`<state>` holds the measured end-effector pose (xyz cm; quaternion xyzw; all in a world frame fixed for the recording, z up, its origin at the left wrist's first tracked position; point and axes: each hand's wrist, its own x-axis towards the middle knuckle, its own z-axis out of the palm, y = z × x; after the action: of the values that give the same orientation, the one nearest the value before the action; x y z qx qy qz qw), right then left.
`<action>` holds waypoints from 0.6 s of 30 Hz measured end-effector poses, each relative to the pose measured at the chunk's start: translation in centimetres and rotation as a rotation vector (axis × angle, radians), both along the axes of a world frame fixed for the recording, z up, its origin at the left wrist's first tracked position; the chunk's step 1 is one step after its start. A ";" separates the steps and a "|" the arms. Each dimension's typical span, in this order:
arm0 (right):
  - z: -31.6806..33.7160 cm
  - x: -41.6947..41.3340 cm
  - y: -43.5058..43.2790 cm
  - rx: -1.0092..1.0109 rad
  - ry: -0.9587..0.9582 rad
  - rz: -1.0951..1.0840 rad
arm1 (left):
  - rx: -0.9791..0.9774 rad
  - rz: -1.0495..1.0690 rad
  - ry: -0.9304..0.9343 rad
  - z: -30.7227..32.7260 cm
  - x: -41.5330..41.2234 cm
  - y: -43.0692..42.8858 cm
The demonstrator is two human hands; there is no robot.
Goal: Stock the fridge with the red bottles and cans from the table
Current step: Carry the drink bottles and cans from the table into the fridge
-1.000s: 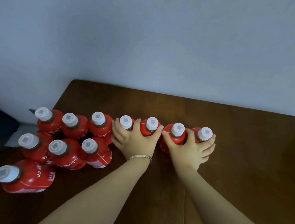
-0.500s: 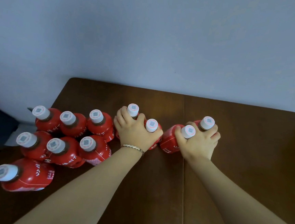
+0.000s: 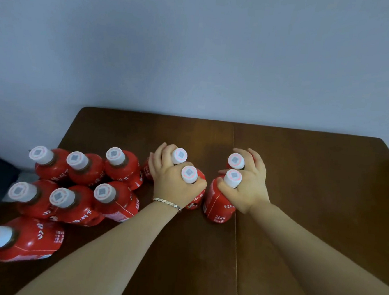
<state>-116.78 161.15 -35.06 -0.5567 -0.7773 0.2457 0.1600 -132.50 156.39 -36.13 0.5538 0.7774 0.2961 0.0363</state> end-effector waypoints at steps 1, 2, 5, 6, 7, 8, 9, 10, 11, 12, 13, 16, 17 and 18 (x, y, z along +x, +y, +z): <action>0.0 -0.1 0.0 -0.007 0.032 0.000 | 0.013 0.005 -0.013 -0.1 0.2 0.2; -0.1 -0.1 0.0 -0.008 0.051 0.000 | 0.024 0.008 -0.024 -0.2 0.2 0.3; -0.4 0.0 0.0 -0.011 0.090 -0.002 | 0.051 -0.005 -0.022 -0.6 -0.3 0.4; -0.6 0.2 0.0 -0.015 0.107 -0.006 | 0.045 -0.025 -0.023 -0.5 -0.5 0.4; -0.8 0.3 -0.1 -0.021 0.125 -0.012 | 0.029 -0.046 -0.035 -0.4 -0.7 0.4; -0.9 0.4 -0.2 -0.024 0.141 -0.014 | -0.006 -0.071 -0.055 -0.2 -0.9 0.5; -1.1 0.5 -0.3 -0.029 0.157 -0.015 | -0.046 -0.092 -0.066 0.1 -0.9 0.5; -1.2 0.6 -0.4 -0.030 0.172 -0.018 | -0.072 -0.107 -0.071 0.2 -0.8 0.6; -1.2 0.6 -0.6 -0.025 0.193 -0.027 | -0.079 -0.104 -0.086 0.3 -0.8 0.8; -1.2 0.6 -0.8 -0.023 0.222 -0.044 | -0.086 -0.086 -0.131 0.0 -0.7 0.9; -1.1 0.6 -1.1 -0.029 0.259 -0.065 | -0.103 -0.053 -0.181 0.0 -0.6 0.8; -0.7 1.0 -2.2 -0.068 0.349 -0.081 | -0.060 0.023 -0.314 -0.1 -0.2 -0.2; -0.8 1.3 -2.7 -0.057 0.343 -0.065 | -0.008 0.032 -0.318 0.0 0.2 -0.8; -1.0 1.6 -3.2 -0.039 0.314 -0.047 | 0.038 0.043 -0.302 0.2 0.6 -1.6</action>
<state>-115.23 157.91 -36.05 -0.5324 -0.7245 0.3411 0.2744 -131.90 154.83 -35.92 0.4870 0.7689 0.3913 0.1359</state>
